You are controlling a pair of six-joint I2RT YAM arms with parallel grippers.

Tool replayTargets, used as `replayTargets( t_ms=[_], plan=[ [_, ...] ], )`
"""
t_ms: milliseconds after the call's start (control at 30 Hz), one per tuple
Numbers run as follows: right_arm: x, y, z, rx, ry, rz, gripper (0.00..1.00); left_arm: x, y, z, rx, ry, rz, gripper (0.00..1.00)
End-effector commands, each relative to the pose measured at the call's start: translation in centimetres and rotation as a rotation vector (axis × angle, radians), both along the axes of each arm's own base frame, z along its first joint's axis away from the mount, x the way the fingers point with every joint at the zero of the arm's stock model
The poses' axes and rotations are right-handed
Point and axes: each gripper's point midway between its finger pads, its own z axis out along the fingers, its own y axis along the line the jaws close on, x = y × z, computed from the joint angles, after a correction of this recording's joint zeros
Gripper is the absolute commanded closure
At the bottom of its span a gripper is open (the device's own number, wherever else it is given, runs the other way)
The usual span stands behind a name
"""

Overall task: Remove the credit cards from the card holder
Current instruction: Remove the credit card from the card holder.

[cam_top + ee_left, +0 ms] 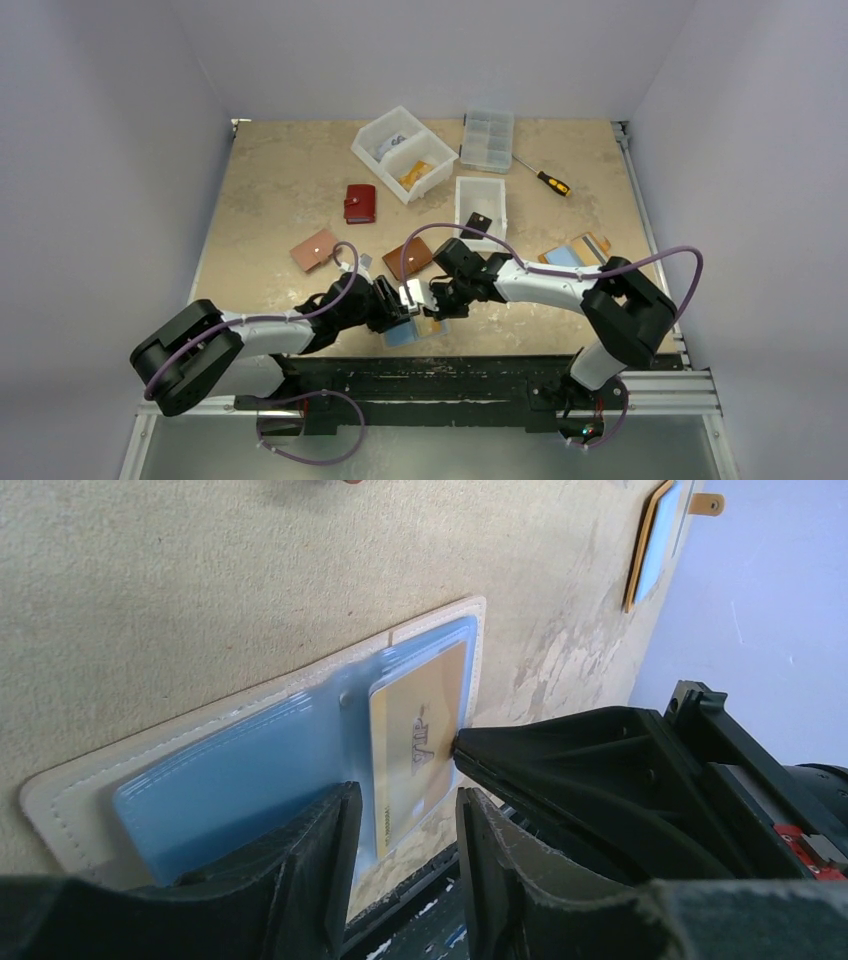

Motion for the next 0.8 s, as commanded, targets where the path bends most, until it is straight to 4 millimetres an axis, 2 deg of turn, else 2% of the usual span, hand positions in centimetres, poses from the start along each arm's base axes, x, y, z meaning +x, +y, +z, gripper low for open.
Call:
replayTargets(
  t_ms=[0, 167, 433, 767],
  plan=[
    [0.6, 0.8, 0.4, -0.011, -0.016, -0.008, 1.0, 0.5, -1.1, 1.4, -0.048, -0.036, -0.01, 0.57],
    [0.4, 0.9, 0.3, -0.017, -0.007, -0.006, 1.0, 0.6, -1.2, 1.3, -0.044, -0.039, -0.015, 0.59],
    [-0.6, 1.4, 0.5, -0.009, 0.048, 0.01, 1.0, 0.2, -0.7, -0.4, -0.007, 0.004, -0.002, 0.59],
    [-2.4, 2.5, 1.0, 0.014, 0.171, 0.042, 1.0, 0.3, -1.6, 0.6, -0.067, -0.034, -0.03, 0.67]
  ],
)
